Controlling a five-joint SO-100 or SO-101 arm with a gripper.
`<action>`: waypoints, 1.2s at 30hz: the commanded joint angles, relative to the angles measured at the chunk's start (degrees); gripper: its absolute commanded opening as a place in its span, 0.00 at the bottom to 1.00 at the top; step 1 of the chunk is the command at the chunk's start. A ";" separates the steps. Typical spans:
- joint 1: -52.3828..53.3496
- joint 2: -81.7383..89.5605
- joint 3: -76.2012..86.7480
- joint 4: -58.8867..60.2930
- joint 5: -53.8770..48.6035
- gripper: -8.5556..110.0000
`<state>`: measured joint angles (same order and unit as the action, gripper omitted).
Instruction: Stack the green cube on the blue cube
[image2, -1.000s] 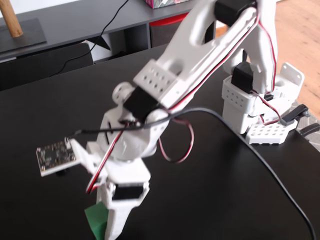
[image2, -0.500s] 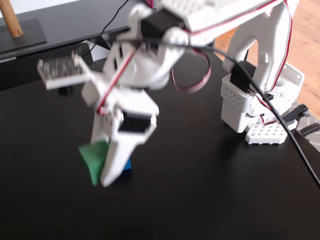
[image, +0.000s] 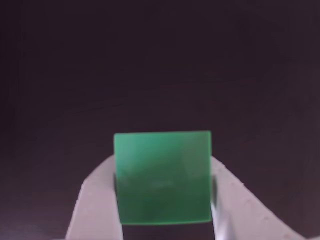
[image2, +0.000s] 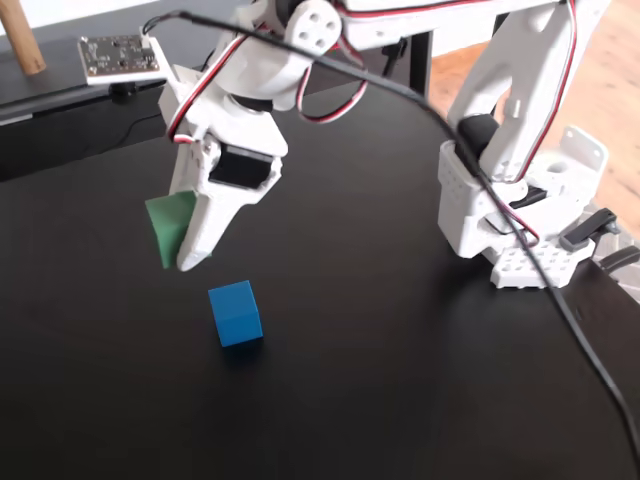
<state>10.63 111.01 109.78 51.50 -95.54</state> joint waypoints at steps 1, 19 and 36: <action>3.34 1.05 2.99 -6.42 -1.23 0.12; -1.67 6.94 11.16 2.11 8.88 0.11; -2.37 2.81 13.62 -9.23 10.55 0.11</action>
<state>7.29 113.82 124.54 44.21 -83.94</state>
